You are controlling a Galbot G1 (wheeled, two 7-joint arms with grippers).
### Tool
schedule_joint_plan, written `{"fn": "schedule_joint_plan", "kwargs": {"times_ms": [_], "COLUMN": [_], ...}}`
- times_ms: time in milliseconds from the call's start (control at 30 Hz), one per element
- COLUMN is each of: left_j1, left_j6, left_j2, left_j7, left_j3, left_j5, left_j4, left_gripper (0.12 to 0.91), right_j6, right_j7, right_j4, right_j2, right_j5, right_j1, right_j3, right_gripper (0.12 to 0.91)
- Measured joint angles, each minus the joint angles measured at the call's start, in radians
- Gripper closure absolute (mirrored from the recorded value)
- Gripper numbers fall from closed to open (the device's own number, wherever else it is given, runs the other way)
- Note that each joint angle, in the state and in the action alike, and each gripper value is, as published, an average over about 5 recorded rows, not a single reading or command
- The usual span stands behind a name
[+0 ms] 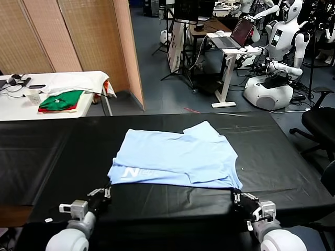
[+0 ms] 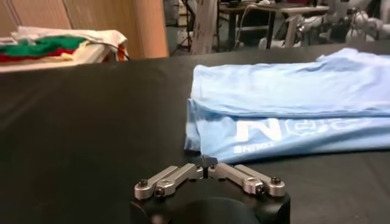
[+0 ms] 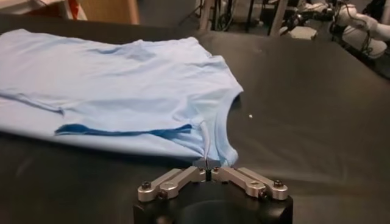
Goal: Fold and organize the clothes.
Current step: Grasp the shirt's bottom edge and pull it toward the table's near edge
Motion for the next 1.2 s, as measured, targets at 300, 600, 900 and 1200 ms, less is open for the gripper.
{"fn": "schedule_joint_plan", "kwargs": {"times_ms": [300,600,900,1200], "left_j1": [0.128,0.242,0.272,0.200], "left_j6": [0.011,0.038,0.079,0.020], "left_j2": [-0.048,-0.106,-0.119,-0.123], "left_j7": [-0.029,-0.071,-0.094,-0.169], "left_j3": [-0.015,-0.032,-0.053,-0.057], "left_j5": [0.040,0.049,0.053,-0.049], "left_j4": [-0.092,-0.176,-0.241,-0.230], "left_gripper": [0.886,0.886,0.886,0.824], "right_j6": [-0.022,-0.085,-0.090,-0.027], "right_j7": [0.008,0.031,0.049,0.091], "right_j4": [0.025,0.056,0.144,0.070], "right_j2": [-0.070,-0.119,-0.117,-0.123], "right_j5": [0.033,0.084,0.144,0.216], "right_j1": [-0.012,-0.013,-0.052,0.113], "right_j3": [-0.006,-0.008,0.039,0.015], "right_gripper": [0.884,0.884,0.880,0.398]}}
